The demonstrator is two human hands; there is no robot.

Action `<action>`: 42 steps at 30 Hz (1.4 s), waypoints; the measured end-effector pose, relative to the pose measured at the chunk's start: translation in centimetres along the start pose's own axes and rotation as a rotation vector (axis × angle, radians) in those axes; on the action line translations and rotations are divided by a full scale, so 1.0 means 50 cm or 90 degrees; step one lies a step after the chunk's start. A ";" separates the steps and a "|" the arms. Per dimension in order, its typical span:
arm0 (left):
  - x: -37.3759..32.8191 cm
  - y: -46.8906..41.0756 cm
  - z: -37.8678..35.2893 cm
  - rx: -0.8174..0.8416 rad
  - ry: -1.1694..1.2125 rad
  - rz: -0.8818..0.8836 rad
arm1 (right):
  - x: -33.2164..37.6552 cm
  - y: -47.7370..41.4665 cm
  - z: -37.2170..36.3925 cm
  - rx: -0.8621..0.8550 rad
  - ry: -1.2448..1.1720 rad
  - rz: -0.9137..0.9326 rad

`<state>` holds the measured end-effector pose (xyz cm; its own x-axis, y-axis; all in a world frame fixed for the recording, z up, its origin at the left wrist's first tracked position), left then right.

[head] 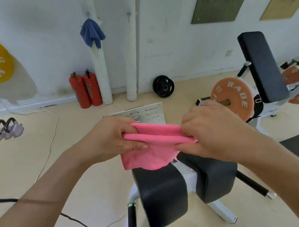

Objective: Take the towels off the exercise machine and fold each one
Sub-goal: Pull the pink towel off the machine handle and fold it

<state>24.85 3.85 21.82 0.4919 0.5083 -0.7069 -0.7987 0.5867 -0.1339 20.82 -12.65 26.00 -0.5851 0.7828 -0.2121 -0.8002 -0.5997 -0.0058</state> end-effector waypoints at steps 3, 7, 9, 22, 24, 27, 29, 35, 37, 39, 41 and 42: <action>-0.009 0.010 0.027 -0.046 0.149 0.050 | -0.007 -0.012 0.024 -0.012 -0.190 -0.083; 0.033 0.014 0.059 -0.179 0.429 0.129 | -0.030 -0.021 0.025 -0.086 -0.691 -0.192; 0.063 0.014 0.064 -0.230 0.546 0.169 | -0.022 -0.035 0.008 -0.102 -0.856 -0.203; 0.161 0.154 0.207 -0.234 0.830 0.145 | 0.244 -0.168 -0.052 -0.347 -1.302 -0.466; 0.199 0.205 0.246 -0.257 0.796 0.159 | 0.309 -0.192 -0.037 -0.371 -1.149 -0.473; 0.253 0.284 0.290 -0.297 0.706 0.205 | 0.390 -0.236 0.036 -0.427 -0.838 -0.449; 0.279 0.329 0.322 -0.339 0.654 0.218 | 0.439 -0.271 0.078 -0.468 -0.700 -0.413; 0.279 0.392 0.444 -0.496 0.263 0.154 | 0.498 -0.344 0.116 -0.465 -0.648 -0.420; 0.274 0.393 0.464 -0.493 0.127 0.091 | 0.494 -0.361 0.090 -0.421 -0.823 -0.460; 0.278 0.381 0.473 -0.453 -0.014 0.035 | 0.495 -0.377 0.048 -0.332 -1.055 -0.480; 0.301 0.357 0.477 -0.410 -0.106 0.022 | 0.497 -0.394 0.016 -0.255 -1.196 -0.489; 0.316 0.341 0.477 -0.397 -0.113 0.031 | 0.493 -0.404 0.001 -0.235 -1.240 -0.497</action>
<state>27.29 36.91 24.95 0.4577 0.6526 -0.6038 -0.8462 0.1116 -0.5210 22.56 18.77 20.96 0.2236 -0.1947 0.9550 -0.9706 0.0453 0.2364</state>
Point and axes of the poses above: each hand's wrist, its own y-axis away from the middle knuckle, its own z-axis out of the back of the hand, x = y × z, the point moved 7 cm from there along -y, towards the middle knuckle, and after that the axes turned 2 degrees about z, right-handed, at the moved point
